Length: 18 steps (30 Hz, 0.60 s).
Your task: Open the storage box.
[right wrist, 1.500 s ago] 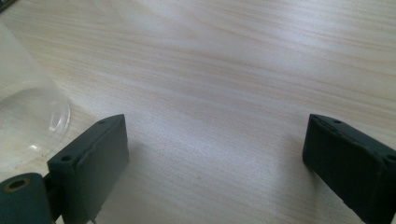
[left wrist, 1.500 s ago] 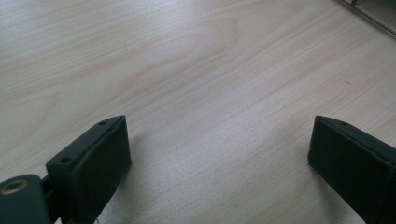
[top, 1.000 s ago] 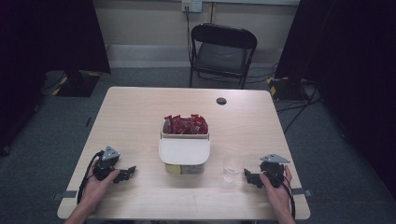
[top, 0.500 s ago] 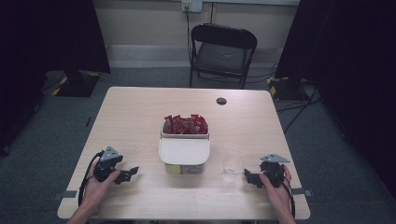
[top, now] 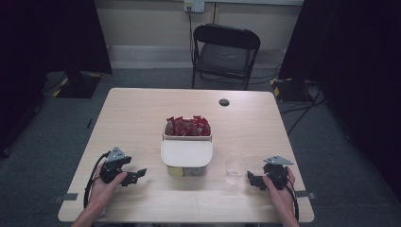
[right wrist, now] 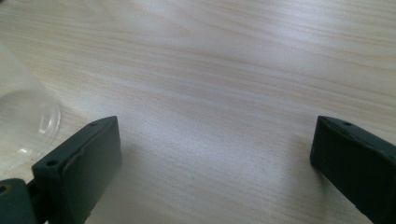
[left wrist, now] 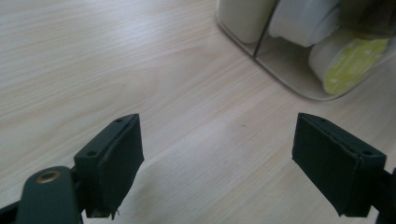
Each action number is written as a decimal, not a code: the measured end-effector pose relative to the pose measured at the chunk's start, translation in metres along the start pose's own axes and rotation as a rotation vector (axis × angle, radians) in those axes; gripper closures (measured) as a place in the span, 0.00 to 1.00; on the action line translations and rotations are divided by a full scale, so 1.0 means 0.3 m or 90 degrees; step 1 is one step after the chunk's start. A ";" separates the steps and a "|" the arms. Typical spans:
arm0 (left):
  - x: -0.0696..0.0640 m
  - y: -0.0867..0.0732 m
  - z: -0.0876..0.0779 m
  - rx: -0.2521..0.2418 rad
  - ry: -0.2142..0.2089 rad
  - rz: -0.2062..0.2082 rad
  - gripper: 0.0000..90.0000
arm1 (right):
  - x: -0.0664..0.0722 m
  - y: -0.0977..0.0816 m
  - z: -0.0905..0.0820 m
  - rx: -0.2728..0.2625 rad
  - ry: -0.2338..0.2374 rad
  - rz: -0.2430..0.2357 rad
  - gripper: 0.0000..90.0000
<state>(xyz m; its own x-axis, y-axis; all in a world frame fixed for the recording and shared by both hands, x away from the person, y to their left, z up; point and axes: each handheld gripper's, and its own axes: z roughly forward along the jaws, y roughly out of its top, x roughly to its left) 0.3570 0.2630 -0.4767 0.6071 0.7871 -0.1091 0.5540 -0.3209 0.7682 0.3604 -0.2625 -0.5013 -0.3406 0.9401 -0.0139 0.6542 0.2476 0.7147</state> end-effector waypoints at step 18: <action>-0.073 0.065 0.024 -0.020 -0.054 0.018 0.19 | 0.000 0.000 0.000 0.000 0.000 0.000 0.02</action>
<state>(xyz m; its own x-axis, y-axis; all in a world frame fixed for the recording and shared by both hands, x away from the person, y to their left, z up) 0.3585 0.2359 -0.4639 0.6696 0.7296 -0.1390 0.5180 -0.3246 0.7914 0.3605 -0.2625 -0.5013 -0.3402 0.9402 -0.0140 0.6544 0.2474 0.7145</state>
